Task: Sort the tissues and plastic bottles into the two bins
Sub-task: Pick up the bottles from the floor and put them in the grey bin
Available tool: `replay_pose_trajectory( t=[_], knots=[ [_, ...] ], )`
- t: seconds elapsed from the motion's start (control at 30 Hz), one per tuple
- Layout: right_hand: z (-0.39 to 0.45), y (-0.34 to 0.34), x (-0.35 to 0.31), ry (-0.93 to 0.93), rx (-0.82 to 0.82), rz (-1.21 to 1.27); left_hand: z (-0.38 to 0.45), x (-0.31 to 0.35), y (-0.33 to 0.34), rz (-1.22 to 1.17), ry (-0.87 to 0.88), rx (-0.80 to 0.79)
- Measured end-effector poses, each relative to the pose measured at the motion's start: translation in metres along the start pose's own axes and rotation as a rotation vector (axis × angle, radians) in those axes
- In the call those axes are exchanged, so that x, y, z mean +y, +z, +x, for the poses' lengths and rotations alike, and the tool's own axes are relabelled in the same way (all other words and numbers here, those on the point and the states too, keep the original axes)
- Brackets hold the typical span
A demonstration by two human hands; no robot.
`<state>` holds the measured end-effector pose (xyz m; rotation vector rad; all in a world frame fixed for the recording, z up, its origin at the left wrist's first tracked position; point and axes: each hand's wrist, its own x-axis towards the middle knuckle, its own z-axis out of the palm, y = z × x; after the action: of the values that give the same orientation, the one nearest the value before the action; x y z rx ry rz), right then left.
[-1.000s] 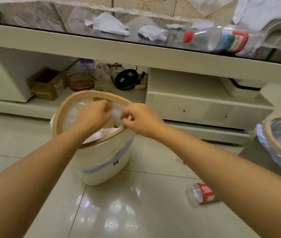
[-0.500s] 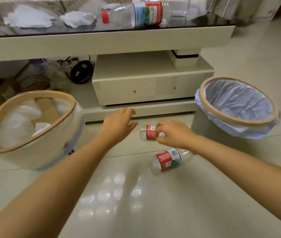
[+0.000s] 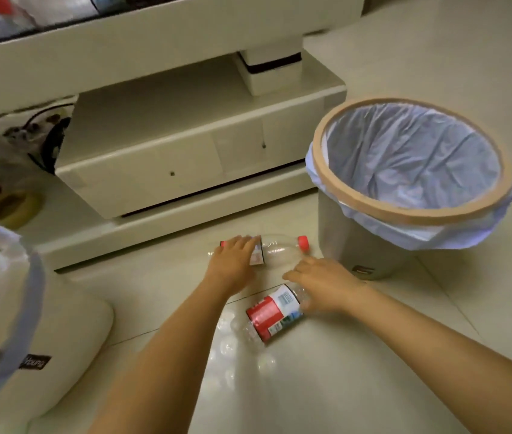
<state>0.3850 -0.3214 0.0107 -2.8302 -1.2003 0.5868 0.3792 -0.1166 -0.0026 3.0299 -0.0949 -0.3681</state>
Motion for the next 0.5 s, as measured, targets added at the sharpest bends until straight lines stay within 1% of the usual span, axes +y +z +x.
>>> replay_pose_trajectory(
  t=[0.07,0.2,0.23,0.33,0.4,0.5],
  knots=[
    [0.000,0.014,0.003,-0.002,0.023,-0.006,0.009,0.005,0.014,0.032,0.010,-0.010],
    [0.000,0.024,0.003,0.030,0.042,0.030,0.013,0.009,0.026,0.043,-0.029,0.053],
    [0.000,0.024,0.002,0.032,0.037,0.030,0.013,0.007,0.029,0.041,-0.025,0.032],
    [0.003,0.023,-0.005,0.053,-0.013,0.019,0.006,-0.001,0.036,-0.024,-0.029,-0.099],
    [0.004,0.025,-0.010,0.084,-0.064,0.019,0.000,-0.007,0.038,-0.051,-0.050,-0.119],
    [0.004,0.026,-0.018,0.119,-0.148,-0.008,-0.016,-0.017,0.039,-0.115,-0.097,-0.106]
  ],
)
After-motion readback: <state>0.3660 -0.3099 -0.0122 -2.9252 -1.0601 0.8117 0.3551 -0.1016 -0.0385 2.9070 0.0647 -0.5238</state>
